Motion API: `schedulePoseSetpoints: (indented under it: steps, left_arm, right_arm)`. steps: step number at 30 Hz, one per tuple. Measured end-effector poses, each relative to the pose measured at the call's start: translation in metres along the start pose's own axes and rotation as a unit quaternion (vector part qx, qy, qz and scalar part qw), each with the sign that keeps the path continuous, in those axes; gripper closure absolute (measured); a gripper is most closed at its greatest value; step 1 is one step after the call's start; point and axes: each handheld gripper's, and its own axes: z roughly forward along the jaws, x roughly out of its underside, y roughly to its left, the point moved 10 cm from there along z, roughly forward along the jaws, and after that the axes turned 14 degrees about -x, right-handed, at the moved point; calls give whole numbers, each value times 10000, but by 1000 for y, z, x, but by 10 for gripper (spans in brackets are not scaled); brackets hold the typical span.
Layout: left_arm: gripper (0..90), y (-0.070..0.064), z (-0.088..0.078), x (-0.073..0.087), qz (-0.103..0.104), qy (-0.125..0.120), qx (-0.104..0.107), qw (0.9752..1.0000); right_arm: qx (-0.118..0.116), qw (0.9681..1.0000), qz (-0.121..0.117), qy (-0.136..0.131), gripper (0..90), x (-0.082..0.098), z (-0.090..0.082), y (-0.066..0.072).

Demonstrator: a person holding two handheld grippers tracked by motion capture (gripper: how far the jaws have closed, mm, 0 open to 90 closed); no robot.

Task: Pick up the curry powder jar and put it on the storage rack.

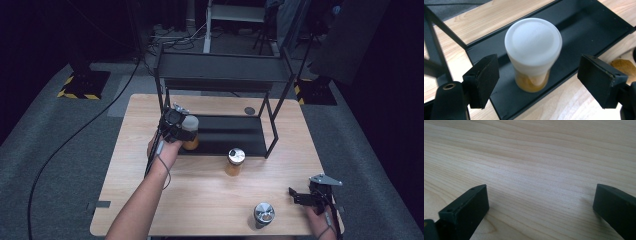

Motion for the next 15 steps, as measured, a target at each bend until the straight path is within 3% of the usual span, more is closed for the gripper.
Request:
schedulePoseSetpoints:
  steps: [7, 15]
  left_arm:
    - [175, 1, -27, 24, 38, -373, -195, 9991]
    - [172, 2, -43, 45, 10, -556, -224, 9982]
  right_arm:
    - [-11, 10000, -12, 2, 0, 0, 0, 0]
    - [-14, 10000, -17, -3, 0, -1, 1, 0]
